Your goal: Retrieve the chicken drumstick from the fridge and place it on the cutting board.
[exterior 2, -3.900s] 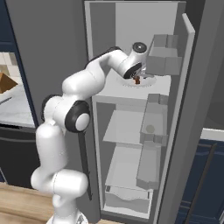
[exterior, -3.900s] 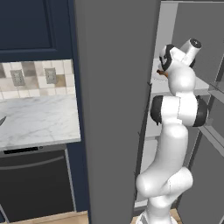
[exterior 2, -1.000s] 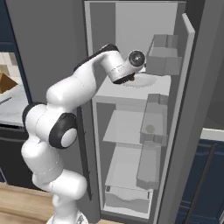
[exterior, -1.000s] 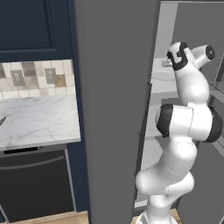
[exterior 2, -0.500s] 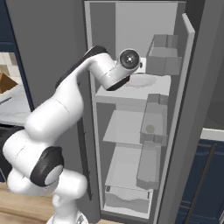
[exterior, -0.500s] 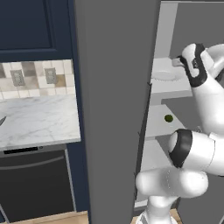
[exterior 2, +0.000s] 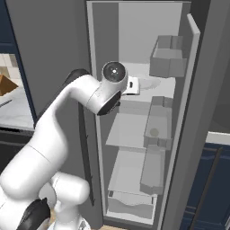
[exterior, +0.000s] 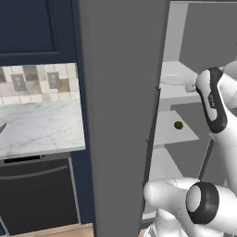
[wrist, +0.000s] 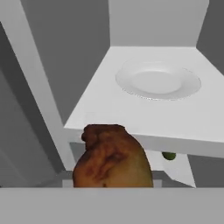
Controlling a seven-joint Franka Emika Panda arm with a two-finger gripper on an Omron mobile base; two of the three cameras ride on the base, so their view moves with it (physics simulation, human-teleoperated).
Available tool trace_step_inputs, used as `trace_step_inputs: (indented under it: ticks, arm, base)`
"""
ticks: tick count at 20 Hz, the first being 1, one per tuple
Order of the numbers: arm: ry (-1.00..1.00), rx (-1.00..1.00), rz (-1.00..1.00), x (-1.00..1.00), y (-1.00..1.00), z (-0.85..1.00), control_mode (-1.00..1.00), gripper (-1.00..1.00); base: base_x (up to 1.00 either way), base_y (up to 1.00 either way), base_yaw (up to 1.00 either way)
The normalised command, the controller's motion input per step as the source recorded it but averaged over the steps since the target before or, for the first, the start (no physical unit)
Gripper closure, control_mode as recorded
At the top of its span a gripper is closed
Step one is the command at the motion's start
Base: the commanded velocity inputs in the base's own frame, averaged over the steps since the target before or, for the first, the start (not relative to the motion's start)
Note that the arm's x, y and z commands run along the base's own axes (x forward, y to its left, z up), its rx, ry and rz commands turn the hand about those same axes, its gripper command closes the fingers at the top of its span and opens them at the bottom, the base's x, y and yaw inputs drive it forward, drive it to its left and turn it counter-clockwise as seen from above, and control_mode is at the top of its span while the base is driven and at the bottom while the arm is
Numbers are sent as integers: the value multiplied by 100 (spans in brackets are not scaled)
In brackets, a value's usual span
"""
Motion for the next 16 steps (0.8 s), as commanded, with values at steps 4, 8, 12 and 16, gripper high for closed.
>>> trace_step_inputs:
  ticks: [4, 8, 12, 16]
  arm:
    - [40, -2, 0, -100, 12, -76, -100, 100]
    - [5, 0, 0, -43, 0, -10, -100, 100]
    - [5, 0, 0, -24, 0, -7, -100, 100]
    - [0, 0, 0, 0, 0, 0, 100, 100]
  base:
    - [0, 0, 0]
    - [0, 0, 0]
    - [0, 0, 0]
    - [-97, 21, 0]
